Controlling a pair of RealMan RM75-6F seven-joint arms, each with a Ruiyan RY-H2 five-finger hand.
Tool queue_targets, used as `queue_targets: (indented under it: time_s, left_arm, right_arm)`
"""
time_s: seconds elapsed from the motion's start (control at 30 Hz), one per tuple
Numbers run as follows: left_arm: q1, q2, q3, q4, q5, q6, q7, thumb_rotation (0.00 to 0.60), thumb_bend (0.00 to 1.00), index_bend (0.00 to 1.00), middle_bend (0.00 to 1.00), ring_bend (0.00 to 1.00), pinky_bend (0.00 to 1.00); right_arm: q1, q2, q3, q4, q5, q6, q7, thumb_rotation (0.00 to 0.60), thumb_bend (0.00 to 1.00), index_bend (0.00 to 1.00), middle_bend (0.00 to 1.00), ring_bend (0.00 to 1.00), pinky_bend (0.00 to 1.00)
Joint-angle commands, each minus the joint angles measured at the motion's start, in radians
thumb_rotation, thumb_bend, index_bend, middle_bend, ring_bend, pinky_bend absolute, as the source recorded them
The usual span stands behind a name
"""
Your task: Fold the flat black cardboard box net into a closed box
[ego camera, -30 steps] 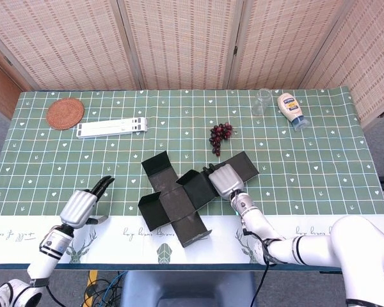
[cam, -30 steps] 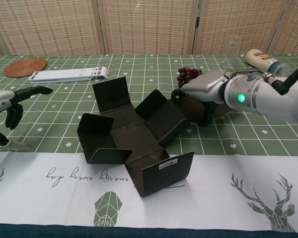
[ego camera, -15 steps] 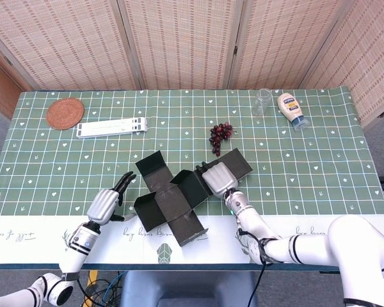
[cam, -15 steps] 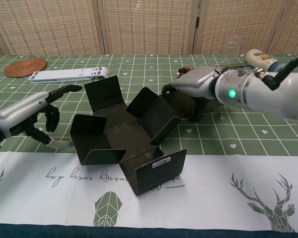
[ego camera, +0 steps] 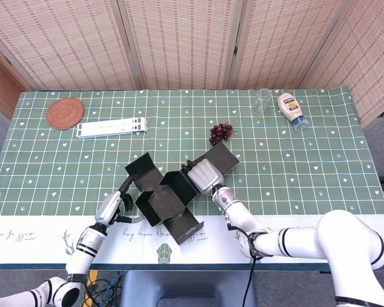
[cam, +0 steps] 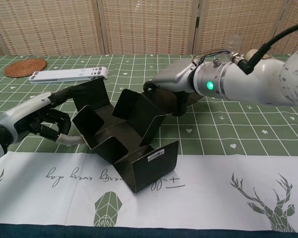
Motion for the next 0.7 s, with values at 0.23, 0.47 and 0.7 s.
queue_targets:
  time_s: [0.23,0.47,0.7]
  left_arm:
    - [-0.03,0.03,-0.002,-0.013,-0.033,-0.107,-0.166,0.6,0.1,0.03,0.05,0.64,0.63]
    - [-0.04,0.032,0.003,-0.005,-0.031,-0.142,-0.251,0.6,0.1,0.0,0.05,0.64,0.63]
    - [-0.051,0.043,0.021,0.005,0.005,-0.159,-0.354,0.6,0.1,0.0,0.04,0.64,0.63]
  right_arm:
    - [0.047,0.0,-0.015,0.014,-0.047,-0.048,-0.013,0.6,0.45,0.15,0.24,0.75,0.99]
    - [0.087,-0.001,-0.021,0.026,-0.117,-0.076,-0.016,0.6,0.45,0.15,0.25,0.75,0.99]
    - [0.099,-0.007,-0.031,0.042,-0.243,-0.089,0.021,0.6,0.45,0.16,0.25,0.76,0.99]
